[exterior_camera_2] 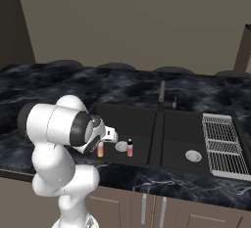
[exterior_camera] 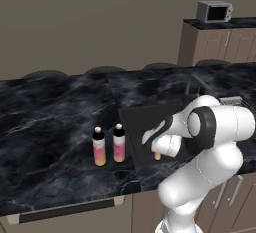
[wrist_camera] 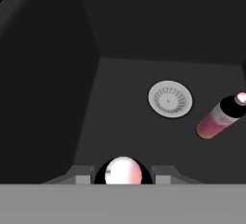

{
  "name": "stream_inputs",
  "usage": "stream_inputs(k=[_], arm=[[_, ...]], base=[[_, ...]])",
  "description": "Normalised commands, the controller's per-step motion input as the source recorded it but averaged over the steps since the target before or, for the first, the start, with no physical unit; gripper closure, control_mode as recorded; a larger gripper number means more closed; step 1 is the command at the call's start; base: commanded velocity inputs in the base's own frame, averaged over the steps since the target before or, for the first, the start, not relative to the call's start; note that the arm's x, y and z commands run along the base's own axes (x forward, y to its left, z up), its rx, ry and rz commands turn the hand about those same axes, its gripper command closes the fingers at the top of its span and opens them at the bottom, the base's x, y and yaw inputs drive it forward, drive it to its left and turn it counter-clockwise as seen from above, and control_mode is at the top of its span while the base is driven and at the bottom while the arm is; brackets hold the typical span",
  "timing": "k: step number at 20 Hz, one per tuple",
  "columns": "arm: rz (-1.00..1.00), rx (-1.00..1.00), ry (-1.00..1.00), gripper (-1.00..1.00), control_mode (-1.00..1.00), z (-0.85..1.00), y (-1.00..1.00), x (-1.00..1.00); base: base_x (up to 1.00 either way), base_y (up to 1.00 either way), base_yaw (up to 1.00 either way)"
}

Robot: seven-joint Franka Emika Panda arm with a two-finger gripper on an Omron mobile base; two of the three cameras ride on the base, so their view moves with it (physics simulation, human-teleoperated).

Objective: Place the large bottle from the dining counter next to the other large bottle outside the sink, and place the small bottle from the dining counter next to the other small bottle inside the sink.

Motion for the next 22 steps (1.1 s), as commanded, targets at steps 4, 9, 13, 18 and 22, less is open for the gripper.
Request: stream_inputs(k=[4,9,13,18,22], arm=[[0.0,0.0,0.0,1.0,-1.0,-0.29,0.05,0.0],[0.0,0.0,-0.01,1.0,-1.0,-0.24,0.04,0.0],[0.0,0.0,-0.09,1.0,-1.0,-0.11,0.0,0.0],[0.0,0.0,-0.09,1.0,-1.0,-0.07,0.0,0.0],[0.0,0.0,-0.05,1.0,-1.0,-0.01,0.0,0.04]], base=[[0.0,0.0,0.0],[0.0,0.0,0.0],[0.0,0.0,0.0],[0.0,0.0,0.0],[0.0,0.0,0.0]])
